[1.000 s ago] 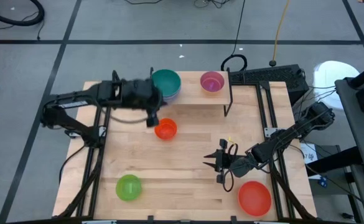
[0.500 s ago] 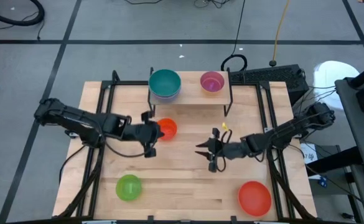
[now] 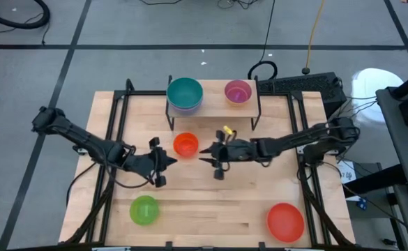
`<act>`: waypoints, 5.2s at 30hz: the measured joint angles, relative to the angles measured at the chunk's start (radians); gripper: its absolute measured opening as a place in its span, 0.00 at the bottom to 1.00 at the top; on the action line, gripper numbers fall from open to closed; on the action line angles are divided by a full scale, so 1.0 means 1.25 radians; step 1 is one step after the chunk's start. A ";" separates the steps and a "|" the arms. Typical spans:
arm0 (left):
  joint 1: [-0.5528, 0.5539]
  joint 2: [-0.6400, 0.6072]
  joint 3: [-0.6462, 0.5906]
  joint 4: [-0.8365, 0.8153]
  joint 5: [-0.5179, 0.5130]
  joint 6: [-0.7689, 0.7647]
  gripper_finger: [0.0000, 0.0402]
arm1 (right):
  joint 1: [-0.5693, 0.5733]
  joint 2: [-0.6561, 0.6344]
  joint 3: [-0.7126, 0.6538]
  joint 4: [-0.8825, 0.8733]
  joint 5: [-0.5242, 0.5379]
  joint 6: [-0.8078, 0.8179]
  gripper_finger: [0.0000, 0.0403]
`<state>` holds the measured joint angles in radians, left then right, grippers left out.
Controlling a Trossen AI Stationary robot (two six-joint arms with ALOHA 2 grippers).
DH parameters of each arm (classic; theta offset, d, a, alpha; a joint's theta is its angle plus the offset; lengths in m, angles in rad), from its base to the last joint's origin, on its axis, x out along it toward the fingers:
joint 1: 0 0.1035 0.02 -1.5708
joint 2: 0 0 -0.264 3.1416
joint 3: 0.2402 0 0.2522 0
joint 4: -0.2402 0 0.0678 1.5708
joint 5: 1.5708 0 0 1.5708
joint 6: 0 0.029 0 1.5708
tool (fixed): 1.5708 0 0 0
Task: Place and stack bowls onto a shelf
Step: Stack the top orange bowl on top of the purple bowl on the shelf
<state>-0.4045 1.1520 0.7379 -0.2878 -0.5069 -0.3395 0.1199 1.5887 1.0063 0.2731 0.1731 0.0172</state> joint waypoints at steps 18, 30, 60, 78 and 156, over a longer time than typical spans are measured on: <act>-0.095 -0.012 -0.277 0.385 -0.043 -0.094 0.02 | -0.092 0.290 0.221 -0.145 -0.162 -0.109 0.33; -0.093 -0.011 -0.307 0.429 -0.086 -0.090 0.02 | -0.096 0.325 0.212 -0.138 -0.117 -0.220 0.43; -0.090 -0.011 -0.307 0.443 -0.090 -0.050 0.02 | -0.118 0.326 0.149 -0.094 -0.184 -0.297 0.01; -0.090 -0.011 -0.307 0.443 -0.091 -0.044 0.02 | -0.061 0.146 0.149 -0.176 -0.181 -0.224 0.00; -0.057 -0.011 -0.307 0.444 -0.099 -0.047 0.02 | -0.474 -0.171 0.149 -0.486 -0.011 -0.207 0.00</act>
<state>-0.4763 1.1385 0.3546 0.2668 -0.6304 -0.3985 -0.4721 1.3750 1.1919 -0.3349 0.1589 -0.2411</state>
